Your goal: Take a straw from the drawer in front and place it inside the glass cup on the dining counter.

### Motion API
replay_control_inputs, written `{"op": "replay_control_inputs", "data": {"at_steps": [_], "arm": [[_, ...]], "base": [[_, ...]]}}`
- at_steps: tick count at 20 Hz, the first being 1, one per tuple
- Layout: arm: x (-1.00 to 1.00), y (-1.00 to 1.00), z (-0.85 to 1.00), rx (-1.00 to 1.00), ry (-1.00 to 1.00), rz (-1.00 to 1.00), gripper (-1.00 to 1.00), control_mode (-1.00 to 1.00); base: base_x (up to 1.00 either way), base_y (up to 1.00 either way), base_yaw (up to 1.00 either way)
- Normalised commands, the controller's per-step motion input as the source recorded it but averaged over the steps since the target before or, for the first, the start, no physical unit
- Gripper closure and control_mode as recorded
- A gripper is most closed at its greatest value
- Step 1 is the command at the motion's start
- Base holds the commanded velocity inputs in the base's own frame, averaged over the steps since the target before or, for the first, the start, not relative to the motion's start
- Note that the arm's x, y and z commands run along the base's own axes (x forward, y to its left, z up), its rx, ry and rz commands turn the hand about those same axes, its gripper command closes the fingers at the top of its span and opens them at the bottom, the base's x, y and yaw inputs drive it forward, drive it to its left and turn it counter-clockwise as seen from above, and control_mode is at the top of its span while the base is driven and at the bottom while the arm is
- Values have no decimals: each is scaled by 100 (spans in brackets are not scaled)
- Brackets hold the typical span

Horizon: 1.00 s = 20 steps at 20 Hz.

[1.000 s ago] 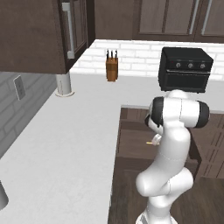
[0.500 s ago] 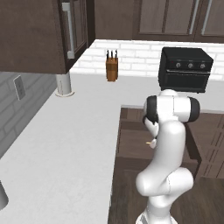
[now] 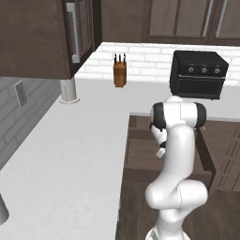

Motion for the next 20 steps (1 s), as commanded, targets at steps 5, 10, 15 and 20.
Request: {"op": "replay_control_inputs", "data": {"at_steps": [5,10,15,20], "arm": [[35,-1,-18,0,8,0,-100,-100],[40,-4,-16,0,7,0,-100,-100],[50,-16,-1,0,2,0,-100,-100],[31,-16,-12,0,3,0,-100,-100]], "base": [[0,0,0],[0,0,0],[0,0,0],[0,0,0]]}}
